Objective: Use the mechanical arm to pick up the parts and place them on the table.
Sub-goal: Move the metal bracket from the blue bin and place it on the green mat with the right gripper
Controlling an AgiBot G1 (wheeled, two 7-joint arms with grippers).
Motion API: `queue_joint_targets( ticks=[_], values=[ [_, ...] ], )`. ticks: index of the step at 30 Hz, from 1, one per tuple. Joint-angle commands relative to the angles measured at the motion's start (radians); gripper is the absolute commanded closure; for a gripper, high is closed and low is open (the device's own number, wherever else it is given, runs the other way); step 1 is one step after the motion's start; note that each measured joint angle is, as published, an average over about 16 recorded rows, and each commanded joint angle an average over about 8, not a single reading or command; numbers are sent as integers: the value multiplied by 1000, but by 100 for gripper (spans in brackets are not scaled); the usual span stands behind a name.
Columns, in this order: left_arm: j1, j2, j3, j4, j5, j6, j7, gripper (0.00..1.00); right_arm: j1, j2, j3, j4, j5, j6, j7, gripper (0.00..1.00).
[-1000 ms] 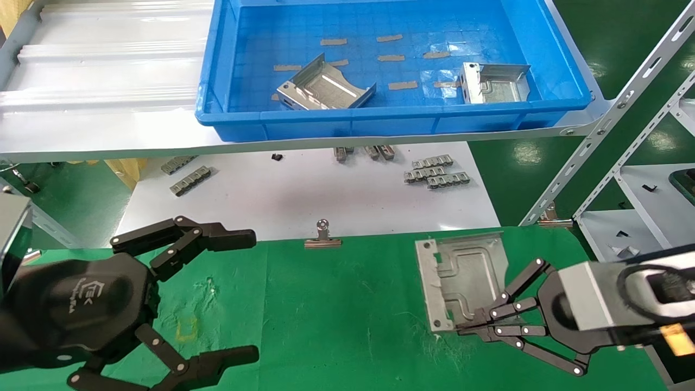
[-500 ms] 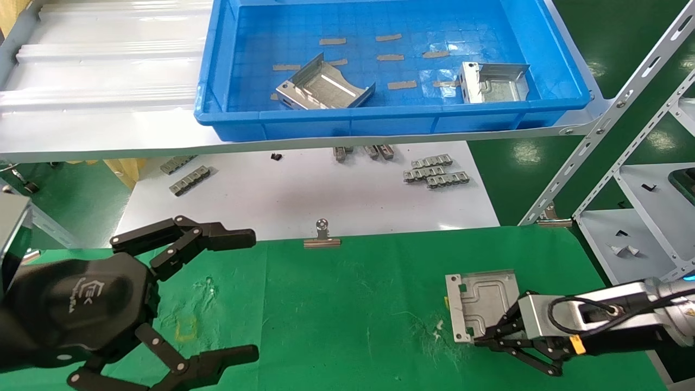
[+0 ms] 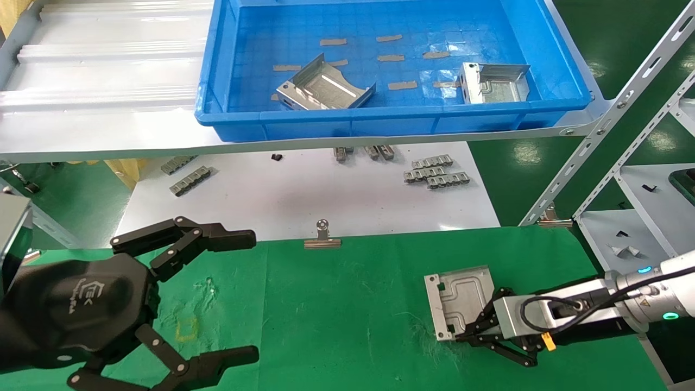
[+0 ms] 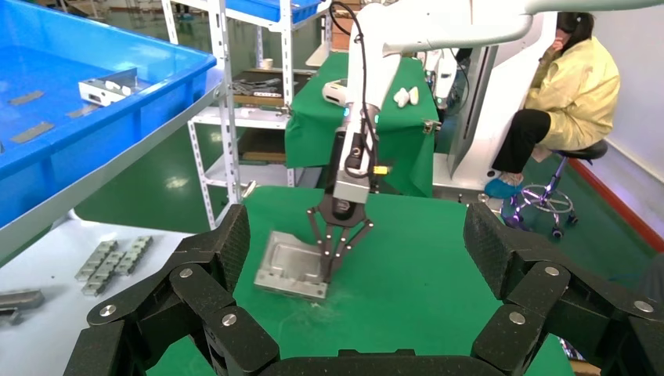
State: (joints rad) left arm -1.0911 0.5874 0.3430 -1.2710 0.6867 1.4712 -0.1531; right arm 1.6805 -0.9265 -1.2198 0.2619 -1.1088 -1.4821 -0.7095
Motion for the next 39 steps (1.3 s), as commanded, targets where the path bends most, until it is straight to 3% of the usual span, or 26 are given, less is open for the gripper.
queue_joint_targets(
  ticks=[1, 6, 9, 15, 17, 18, 24, 31, 35, 39],
  values=[
    [0, 0, 0, 0, 0, 0, 0, 0, 7, -20, 1, -43, 0, -7, -25, 100],
    [0, 0, 0, 0, 0, 0, 0, 0, 11, -50, 6, -115, 4, 21, -55, 95],
    [0, 0, 0, 0, 0, 0, 0, 0, 10, -65, 4, -147, 0, 46, -68, 86],
    [0, 0, 0, 0, 0, 0, 0, 0, 4, -86, 2, -183, -5, 73, -91, 20],
    [0, 0, 0, 0, 0, 0, 0, 0, 4, -90, 3, -189, -3, 73, -99, 3],
    [0, 0, 0, 0, 0, 0, 0, 0, 4, -91, 3, -192, -3, 71, -103, 0],
    [0, 0, 0, 0, 0, 0, 0, 0, 20, -94, 6, -199, 2, 45, -126, 0],
    [0, 0, 1, 0, 0, 0, 0, 0, 68, -81, 16, -197, 18, -58, -119, 0],
    [0, 0, 1, 0, 0, 0, 0, 0, 96, -68, 40, -190, 60, -103, -63, 0],
    [0, 0, 1, 0, 0, 0, 0, 0, 96, -46, 85, -153, 148, -117, 53, 0]
  ],
)
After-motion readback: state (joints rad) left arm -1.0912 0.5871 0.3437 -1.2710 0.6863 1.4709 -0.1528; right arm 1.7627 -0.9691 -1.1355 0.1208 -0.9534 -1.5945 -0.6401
